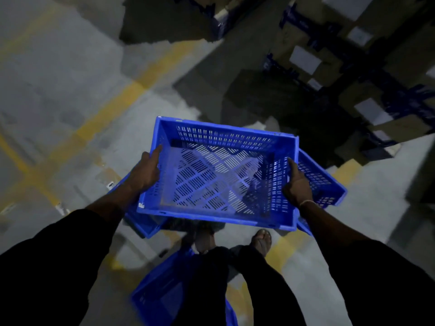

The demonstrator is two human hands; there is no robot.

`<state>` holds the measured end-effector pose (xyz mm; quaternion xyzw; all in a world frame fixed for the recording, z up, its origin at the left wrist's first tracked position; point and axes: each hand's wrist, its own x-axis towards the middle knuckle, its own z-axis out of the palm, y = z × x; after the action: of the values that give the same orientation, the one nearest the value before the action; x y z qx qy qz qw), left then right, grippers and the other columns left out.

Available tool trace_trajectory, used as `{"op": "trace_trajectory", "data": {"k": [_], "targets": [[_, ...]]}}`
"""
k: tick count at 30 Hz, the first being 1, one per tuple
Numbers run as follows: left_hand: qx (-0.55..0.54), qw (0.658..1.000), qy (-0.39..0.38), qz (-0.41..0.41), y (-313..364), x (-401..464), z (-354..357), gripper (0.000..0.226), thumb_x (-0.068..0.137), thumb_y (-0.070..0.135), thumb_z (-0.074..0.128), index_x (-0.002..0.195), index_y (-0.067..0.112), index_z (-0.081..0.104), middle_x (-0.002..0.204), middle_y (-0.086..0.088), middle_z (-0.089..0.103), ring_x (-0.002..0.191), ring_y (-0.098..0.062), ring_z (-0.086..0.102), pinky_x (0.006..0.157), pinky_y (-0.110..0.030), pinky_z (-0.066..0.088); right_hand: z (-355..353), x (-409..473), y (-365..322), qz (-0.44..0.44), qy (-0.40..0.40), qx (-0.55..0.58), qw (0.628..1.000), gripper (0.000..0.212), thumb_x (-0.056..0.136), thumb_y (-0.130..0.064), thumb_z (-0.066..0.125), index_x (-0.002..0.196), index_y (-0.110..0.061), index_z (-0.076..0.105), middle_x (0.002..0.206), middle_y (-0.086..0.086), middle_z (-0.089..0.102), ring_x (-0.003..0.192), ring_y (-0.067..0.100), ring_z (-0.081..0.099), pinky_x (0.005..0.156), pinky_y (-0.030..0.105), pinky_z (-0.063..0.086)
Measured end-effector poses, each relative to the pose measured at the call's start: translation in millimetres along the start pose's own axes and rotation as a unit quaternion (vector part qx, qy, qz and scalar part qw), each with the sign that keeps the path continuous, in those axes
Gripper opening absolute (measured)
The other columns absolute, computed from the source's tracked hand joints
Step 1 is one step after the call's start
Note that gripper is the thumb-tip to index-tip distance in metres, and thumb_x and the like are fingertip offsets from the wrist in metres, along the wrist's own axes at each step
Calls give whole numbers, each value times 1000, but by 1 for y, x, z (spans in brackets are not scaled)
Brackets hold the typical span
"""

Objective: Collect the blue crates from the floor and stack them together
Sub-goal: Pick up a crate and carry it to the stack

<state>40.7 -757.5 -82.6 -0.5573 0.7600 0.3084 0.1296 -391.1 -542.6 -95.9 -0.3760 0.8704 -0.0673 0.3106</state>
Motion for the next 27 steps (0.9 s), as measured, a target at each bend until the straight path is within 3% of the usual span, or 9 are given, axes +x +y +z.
{"op": "trace_trajectory", "data": {"k": [2,5,8,11,14,17,21,24,27], "targets": [[20,1000,1,14,21,-11,-22,82,100,17,52,164,28,2,140,-27,32,91,-48,59,74,-51,51,-28,-25,0,2,18,4,1000,96,83,0,59,161,-33,14,121,27,58,95,43,61,70,43,46],[43,998,-4,48,62,-33,-56,84,100,16,53,164,27,-1,143,-27,29,70,-37,54,64,-45,47,-73,-63,4,11,38,5,999,95,87,-2,60,161,-33,10,116,27,55,87,43,60,64,45,47],[75,994,2,85,104,-51,-82,86,99,13,53,164,25,-4,142,-29,28,63,-36,51,61,-43,46,-114,-102,17,28,71,1,997,94,88,-5,59,161,-35,8,121,25,53,82,41,59,63,48,53],[91,988,4,121,142,-66,-93,88,99,16,54,163,27,-5,137,-27,29,64,-34,50,62,-43,45,-142,-136,41,50,93,-15,994,94,89,-10,60,162,-35,6,121,24,52,77,42,60,59,41,44],[80,986,12,145,181,-75,-97,74,101,31,48,159,33,0,128,-25,35,74,-42,57,69,-51,53,-161,-169,69,81,119,-14,989,89,91,-13,57,162,-34,8,124,24,50,76,42,60,60,39,38],[129,970,23,205,220,-78,-89,85,100,21,50,162,29,-8,131,-25,30,77,-46,56,68,-50,52,-168,-202,101,111,161,15,981,86,92,-12,54,161,-37,8,118,19,49,74,41,57,60,38,37],[172,949,14,263,283,-88,-77,79,103,18,45,164,21,-5,138,-35,31,87,-51,56,66,-42,38,-173,-246,145,165,202,65,963,86,93,-9,50,159,-43,7,111,14,49,71,39,54,61,39,40],[179,934,1,308,325,-96,-61,80,102,14,47,164,23,-4,146,-38,27,92,-54,56,66,-40,37,-173,-281,180,204,217,87,951,82,95,-10,49,159,-42,7,108,14,48,71,39,53,61,40,40],[162,919,-8,360,371,-111,-41,86,97,4,51,164,23,2,146,-36,28,108,-56,51,75,-44,42,-170,-316,218,239,235,114,935,77,98,-16,48,159,-42,8,107,14,47,74,42,55,64,45,47]]}}
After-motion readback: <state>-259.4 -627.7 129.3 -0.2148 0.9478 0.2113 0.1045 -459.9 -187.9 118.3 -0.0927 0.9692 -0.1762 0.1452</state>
